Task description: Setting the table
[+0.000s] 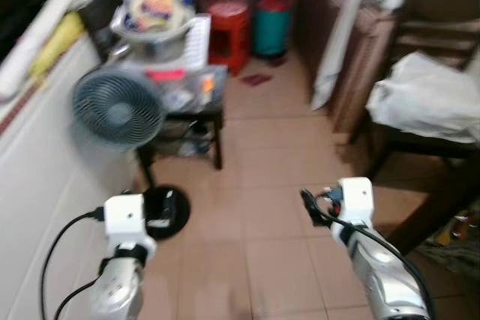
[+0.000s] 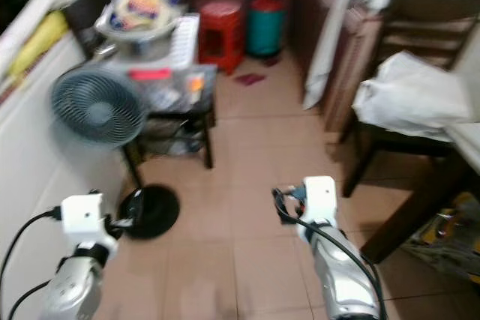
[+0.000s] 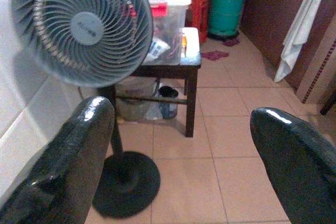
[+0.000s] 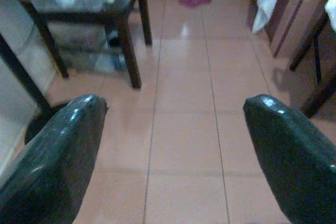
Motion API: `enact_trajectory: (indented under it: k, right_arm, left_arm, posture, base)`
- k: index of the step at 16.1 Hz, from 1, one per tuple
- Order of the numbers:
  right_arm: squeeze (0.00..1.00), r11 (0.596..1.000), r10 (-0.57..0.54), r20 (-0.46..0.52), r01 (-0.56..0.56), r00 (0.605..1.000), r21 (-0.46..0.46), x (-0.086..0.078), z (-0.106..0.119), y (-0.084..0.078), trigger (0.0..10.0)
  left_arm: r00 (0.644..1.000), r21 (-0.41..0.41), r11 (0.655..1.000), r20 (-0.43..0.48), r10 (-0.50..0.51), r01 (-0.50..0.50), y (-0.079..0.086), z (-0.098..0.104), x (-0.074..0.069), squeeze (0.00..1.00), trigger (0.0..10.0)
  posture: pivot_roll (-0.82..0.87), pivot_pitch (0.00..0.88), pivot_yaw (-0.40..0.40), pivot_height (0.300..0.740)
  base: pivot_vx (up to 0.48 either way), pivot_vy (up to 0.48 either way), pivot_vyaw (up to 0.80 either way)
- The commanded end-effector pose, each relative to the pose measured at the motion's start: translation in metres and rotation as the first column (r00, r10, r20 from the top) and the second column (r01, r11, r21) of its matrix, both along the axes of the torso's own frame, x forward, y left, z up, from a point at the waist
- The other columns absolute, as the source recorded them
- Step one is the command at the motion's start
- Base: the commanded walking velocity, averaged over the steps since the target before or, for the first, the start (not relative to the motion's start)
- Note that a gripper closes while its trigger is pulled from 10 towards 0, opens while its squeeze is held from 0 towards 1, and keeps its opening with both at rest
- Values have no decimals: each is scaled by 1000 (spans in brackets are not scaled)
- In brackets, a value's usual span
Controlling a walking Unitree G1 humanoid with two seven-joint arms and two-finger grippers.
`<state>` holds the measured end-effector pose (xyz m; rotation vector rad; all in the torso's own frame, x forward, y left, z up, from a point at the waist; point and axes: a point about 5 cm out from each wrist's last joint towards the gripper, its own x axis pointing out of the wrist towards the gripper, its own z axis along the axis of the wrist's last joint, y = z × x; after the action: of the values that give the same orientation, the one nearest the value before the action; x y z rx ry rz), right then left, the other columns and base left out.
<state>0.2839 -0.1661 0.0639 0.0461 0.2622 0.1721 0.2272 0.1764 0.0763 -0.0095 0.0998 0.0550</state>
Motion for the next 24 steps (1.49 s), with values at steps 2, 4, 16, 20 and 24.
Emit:
enact_trajectory:
  k: [2,4,16,20,24]
  right_arm:
    - [0,1000,6,-20,-6,1000,5,-3,-4,3,10000]
    - [0,1000,6,-21,-6,1000,5,-3,-4,3,10000]
    - [0,1000,12,-17,-12,1000,-6,-3,-4,5,10000]
    - [0,997,65,46,-63,997,-41,4,9,10,10000]
    - [0,990,127,105,-119,986,-82,16,26,11,10000]
  left_arm:
    - [1000,12,1000,-7,8,-8,4,0,-1,0,10000]
    - [1000,10,1000,-17,6,-6,3,-2,-1,0,10000]
    - [997,-1,998,-61,55,-56,3,-8,-1,0,10000]
    - [990,35,991,-38,133,-132,12,-1,-7,0,10000]
    - [999,81,996,-21,49,-47,19,13,-19,0,10000]
  posture:
    - [-114,91,16,740]
    - [-116,89,18,740]
    - [-110,91,14,740]
    - [-98,89,-19,740]
    - [-71,92,-38,740]
  base:
    - [375,0,-788]
    - [360,0,-788]
    - [96,0,-373]
    - [0,0,0]
    - [0,0,0]
